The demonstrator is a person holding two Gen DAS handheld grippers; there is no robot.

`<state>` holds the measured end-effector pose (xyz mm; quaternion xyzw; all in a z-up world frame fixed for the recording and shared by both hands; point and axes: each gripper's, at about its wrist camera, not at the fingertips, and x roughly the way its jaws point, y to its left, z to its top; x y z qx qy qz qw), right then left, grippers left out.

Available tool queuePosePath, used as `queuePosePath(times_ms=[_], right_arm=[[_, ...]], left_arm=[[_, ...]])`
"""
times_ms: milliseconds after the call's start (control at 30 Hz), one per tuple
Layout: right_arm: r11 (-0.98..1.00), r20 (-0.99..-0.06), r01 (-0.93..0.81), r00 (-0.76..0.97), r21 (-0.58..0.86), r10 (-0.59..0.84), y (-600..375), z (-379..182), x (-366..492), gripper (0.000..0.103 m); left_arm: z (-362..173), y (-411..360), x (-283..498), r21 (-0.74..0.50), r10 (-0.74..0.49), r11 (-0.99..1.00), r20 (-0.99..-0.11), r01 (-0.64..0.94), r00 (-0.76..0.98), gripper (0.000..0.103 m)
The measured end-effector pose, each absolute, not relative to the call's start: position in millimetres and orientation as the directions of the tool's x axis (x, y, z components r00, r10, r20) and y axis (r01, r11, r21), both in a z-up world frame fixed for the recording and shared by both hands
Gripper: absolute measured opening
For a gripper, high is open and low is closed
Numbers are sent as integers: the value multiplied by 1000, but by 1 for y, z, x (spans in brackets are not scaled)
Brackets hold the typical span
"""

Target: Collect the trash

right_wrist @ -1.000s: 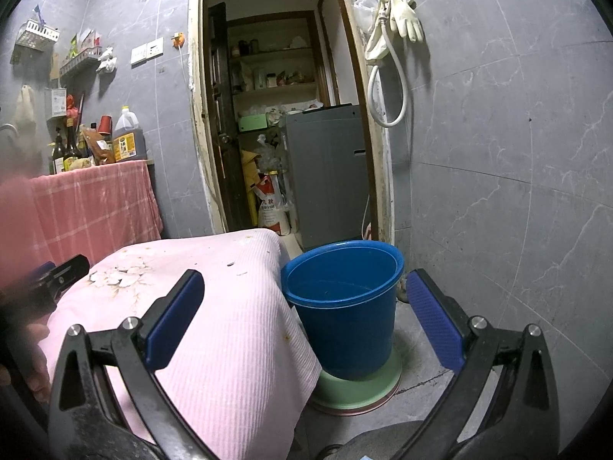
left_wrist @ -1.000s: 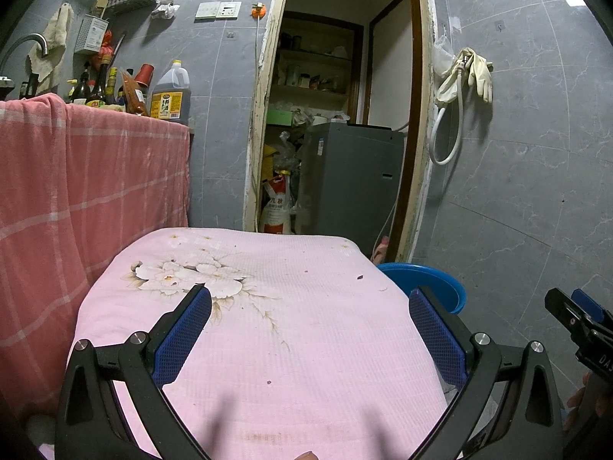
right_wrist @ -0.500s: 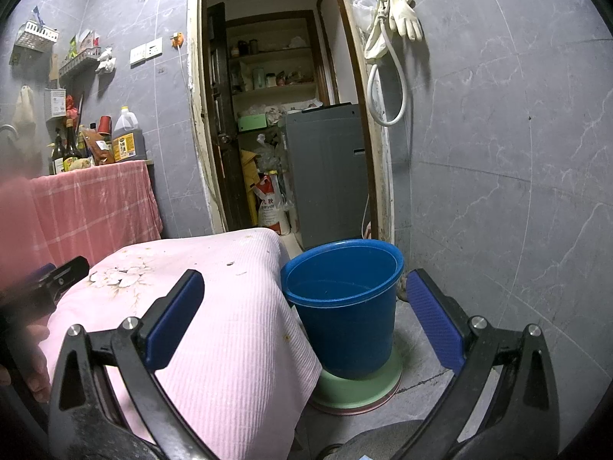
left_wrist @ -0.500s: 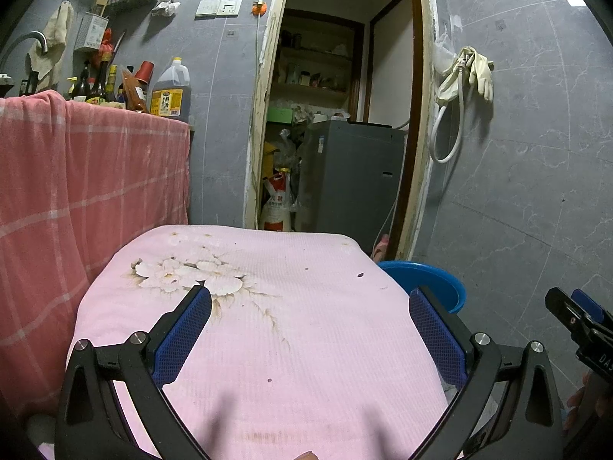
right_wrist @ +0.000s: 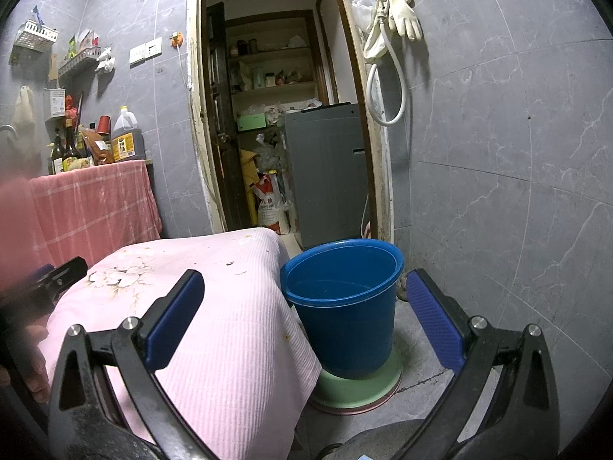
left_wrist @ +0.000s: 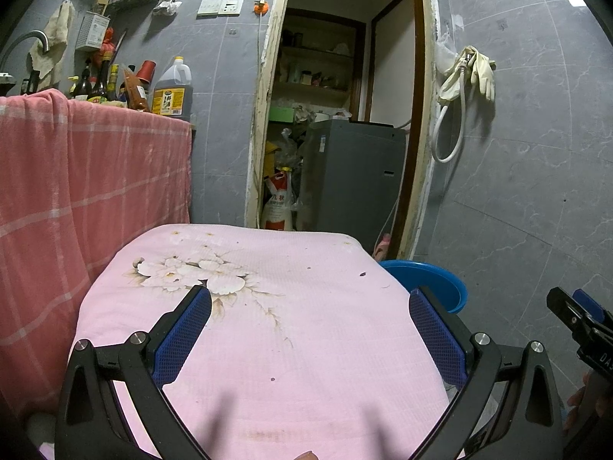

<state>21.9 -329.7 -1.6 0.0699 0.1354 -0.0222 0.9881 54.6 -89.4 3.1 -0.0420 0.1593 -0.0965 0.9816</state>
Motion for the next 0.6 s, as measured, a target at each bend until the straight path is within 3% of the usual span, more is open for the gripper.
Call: queuePosePath(times_ms=[600], right_arm=[[989,-274,64,961,133,-25,-329,-2,22,103]], left_arm=[[1,-87,54,-111,-189,980,-314,162,930,101]])
